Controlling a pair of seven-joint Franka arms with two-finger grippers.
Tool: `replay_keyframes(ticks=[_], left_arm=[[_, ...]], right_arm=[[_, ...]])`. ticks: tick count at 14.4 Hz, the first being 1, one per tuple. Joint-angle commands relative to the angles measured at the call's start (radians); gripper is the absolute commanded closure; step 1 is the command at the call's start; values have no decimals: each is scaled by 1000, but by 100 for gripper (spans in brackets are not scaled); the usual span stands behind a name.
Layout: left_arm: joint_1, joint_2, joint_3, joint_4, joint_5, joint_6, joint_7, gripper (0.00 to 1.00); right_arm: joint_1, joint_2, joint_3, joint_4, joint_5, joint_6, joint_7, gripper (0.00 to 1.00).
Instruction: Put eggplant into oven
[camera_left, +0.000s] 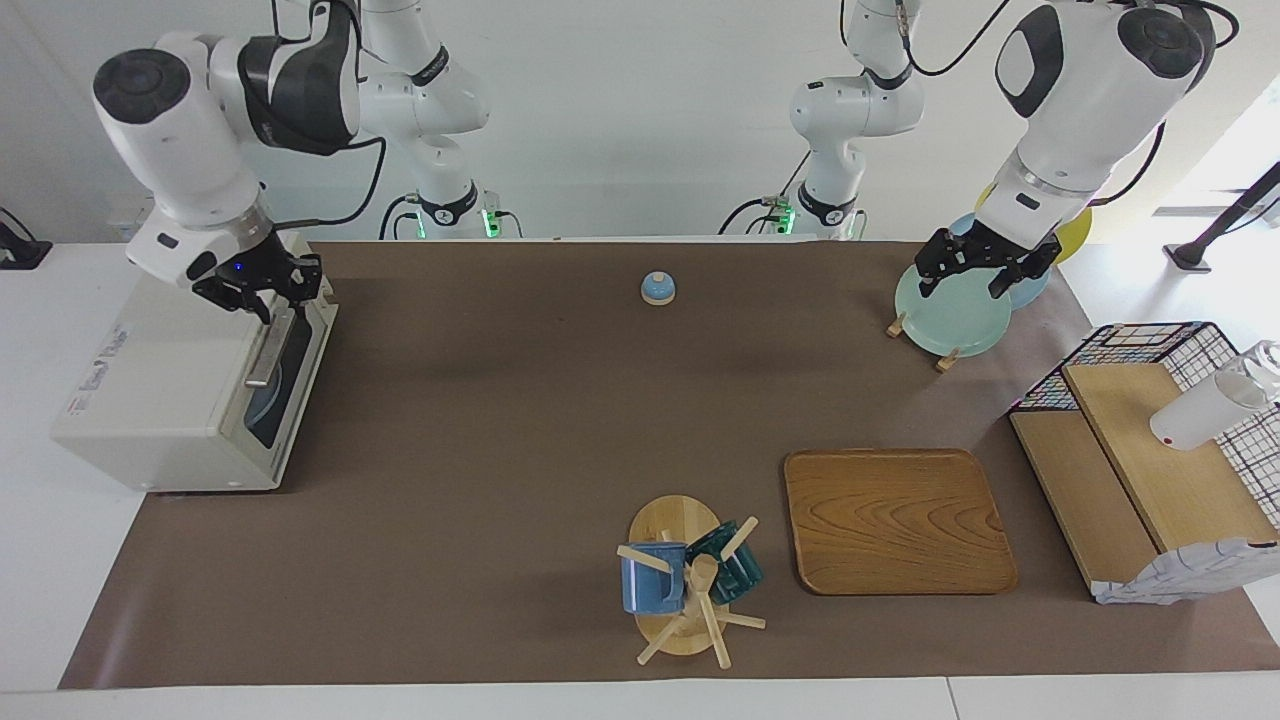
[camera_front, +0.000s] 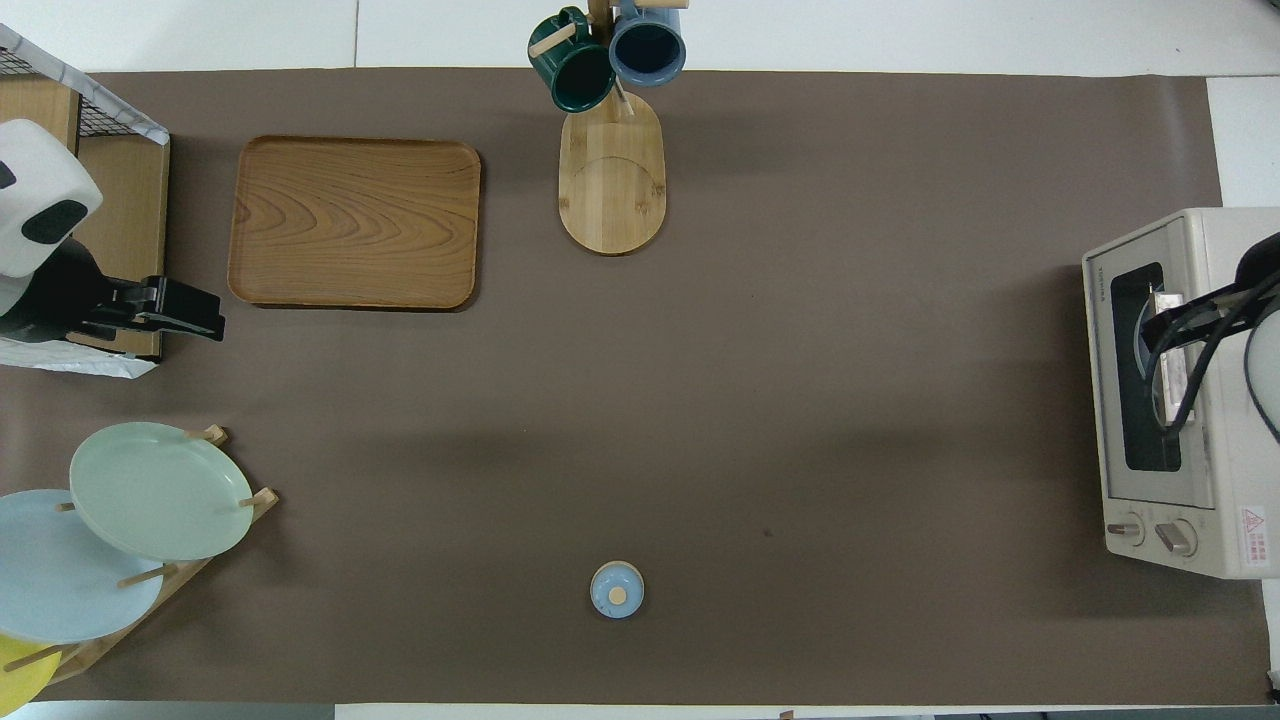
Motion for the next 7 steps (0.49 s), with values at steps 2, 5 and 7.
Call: replay_keyframes(ticks=[2, 5, 7], left_arm=[[10, -5, -4, 4, -4, -8, -6, 0], [10, -5, -4, 4, -4, -8, -7, 0], [10, -5, -4, 4, -4, -8, -7, 0]], right_arm=[[0, 8, 1, 50, 52, -59, 25, 0], [-2, 5, 1, 48, 55, -76, 46, 0], [8, -5, 0, 32, 56, -83, 46, 0]])
